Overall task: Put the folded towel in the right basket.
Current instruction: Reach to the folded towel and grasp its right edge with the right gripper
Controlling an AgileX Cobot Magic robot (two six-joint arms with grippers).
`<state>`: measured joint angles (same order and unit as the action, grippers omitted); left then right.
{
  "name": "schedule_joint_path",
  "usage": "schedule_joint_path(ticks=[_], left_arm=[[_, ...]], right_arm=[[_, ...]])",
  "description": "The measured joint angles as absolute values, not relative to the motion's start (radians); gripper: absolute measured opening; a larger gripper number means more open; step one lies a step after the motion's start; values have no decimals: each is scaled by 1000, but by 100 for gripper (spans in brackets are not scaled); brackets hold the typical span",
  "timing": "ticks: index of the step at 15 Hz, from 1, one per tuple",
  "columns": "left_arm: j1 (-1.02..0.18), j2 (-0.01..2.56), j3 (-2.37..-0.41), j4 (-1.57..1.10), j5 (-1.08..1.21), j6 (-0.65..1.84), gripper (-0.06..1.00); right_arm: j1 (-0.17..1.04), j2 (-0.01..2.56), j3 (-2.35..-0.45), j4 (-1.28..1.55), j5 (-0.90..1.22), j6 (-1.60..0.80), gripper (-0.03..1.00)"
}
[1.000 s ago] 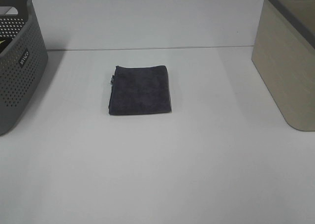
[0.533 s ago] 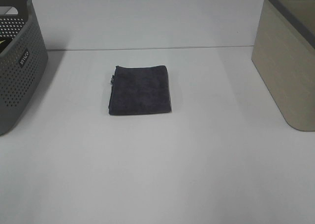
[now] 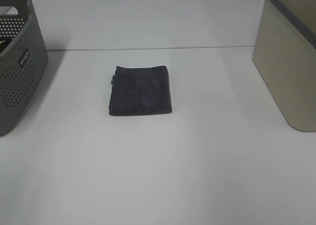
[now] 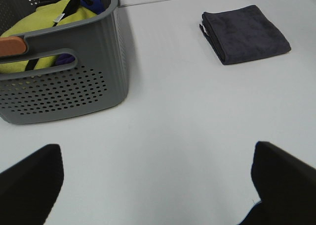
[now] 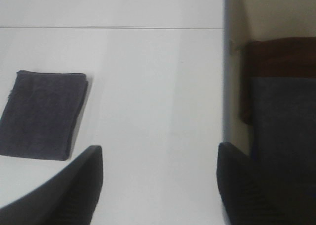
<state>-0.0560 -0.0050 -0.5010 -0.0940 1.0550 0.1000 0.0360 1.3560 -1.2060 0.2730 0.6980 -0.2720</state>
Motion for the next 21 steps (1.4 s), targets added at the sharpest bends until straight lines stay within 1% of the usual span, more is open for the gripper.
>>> schedule_joint_path(ticks=[3,4,5,6,9,13,18,21], left_arm=[[-56,-5,-501,-94,1055,100,98],[-56,-5,-501,-94,1055,100,98],[-56,-5,-501,-94,1055,100,98],[-56,-5,-501,-94,1055,100,98],[-56,-5,-501,-94,1055,100,98],[-56,-5,-501,-94,1055,100,98],[-56,-5,-501,-94,1055,100,98],[-56,-5,-501,-94,1055,100,98]], right_arm=[[167,1555,-1355,315,709,-315,61],[190,1592,-1377,316,709,-315,61],[254,1720,-1447,348,719,-299,61],[274,1788,-1474,383,737,-298,61],[278,1969,-1554,518,801,-297,61],[278,2172,-1667,589,820,-296,60],[278,2406,-1873,636,896,-298,60],[278,2442,-1916,659,914,-309,60]])
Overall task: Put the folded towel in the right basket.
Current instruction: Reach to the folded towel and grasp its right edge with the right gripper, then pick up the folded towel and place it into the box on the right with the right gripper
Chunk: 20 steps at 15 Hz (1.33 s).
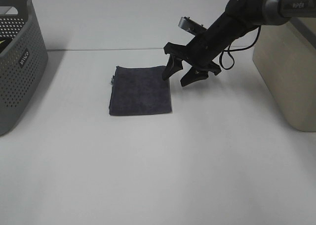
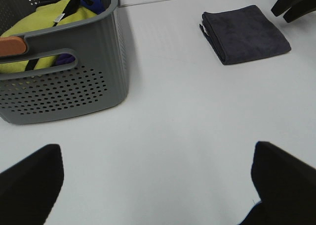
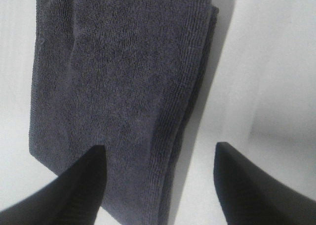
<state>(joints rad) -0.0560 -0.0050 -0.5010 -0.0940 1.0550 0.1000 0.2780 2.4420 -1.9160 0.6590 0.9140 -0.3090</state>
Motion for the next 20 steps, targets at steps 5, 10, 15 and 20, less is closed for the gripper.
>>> schedule_joint_path(ticks=[5,10,15,20], left_arm=[[-56,-5,-501,-94,1055,100,98],[-56,-5,-501,-94,1055,100,98],[-56,-5,-501,-94,1055,100,98],[-56,-5,-501,-94,1055,100,98]], right_arm=[[278,2489,-1921,695,920,-344,62],[278,2520,-1927,781,919,-351,65],[303,2536,-1928,802,866,-389,13],[303,2525,-1928,802,876,-389,3]])
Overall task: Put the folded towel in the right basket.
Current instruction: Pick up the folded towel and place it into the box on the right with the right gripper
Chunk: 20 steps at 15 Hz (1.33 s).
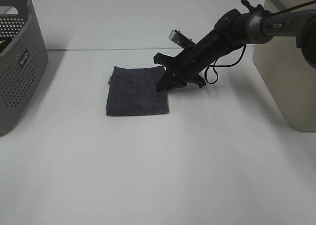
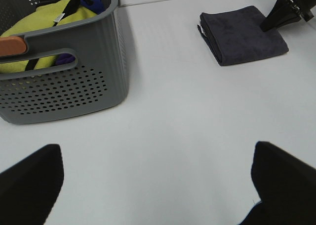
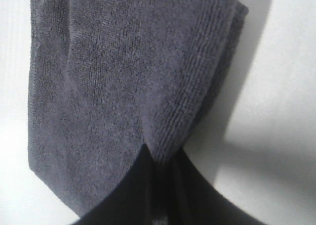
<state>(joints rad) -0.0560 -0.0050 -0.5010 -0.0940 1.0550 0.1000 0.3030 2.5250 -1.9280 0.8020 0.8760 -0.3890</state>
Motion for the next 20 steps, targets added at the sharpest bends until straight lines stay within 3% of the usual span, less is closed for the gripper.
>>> schedule_joint_path(ticks=[12,20], left_arm=[[-56,-5,-501,-94,1055,100,98],[-56,-5,-501,-94,1055,100,98]], right_arm=[[257,1961,-1928,428,940,-299,3],[-124,1747,-1928,373,1027,-271,3]])
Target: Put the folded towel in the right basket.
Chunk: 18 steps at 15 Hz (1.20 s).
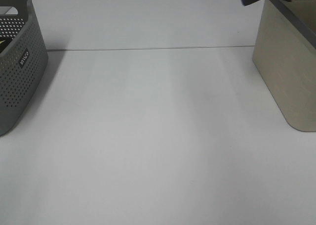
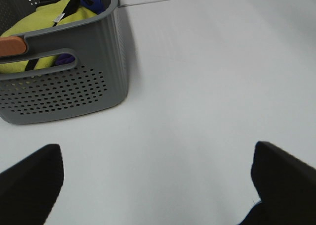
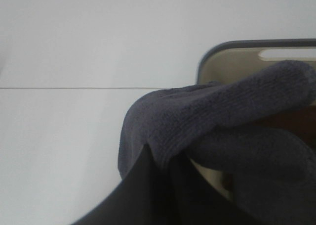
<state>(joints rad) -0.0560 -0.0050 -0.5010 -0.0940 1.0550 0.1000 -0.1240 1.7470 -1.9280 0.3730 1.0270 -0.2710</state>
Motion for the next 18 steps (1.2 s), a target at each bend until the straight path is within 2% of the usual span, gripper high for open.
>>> schedule_joint_path(ticks=[4,6,9,10,11,13,14,16,18], left_arm=[[-56,-5,-501,-94,1055,100,98],[-56,-5,-501,-94,1055,100,98],[-56,-5,-501,-94,1055,100,98],[-56,-5,-501,-94,1055,100,98],[-56,-5,-501,-94,1055,100,98],[-56,-5,-501,-94,1055,100,98],[-56,-5,-501,-94,1055,100,98],[-56,-5,-501,-94,1055,100,98],[-56,-5,-501,-94,1055,100,98]], right_arm=[[-270,1748,-1875,366,1073,-255,3],[-280,1766,-1753,317,1029,-233,3],[-280,1801,-1670,282,967,-189,7],[-280,1818,-1656,274,962,-174,12],[-280,1837,-1651,272,962,-156,22],[-280,1847,-1650,275,962,-140,54],[-280,1843,-1650,285,962,-141,66],[-280,1817,-1650,324,964,-167,76],[-280,1775,-1650,396,999,-197,78]])
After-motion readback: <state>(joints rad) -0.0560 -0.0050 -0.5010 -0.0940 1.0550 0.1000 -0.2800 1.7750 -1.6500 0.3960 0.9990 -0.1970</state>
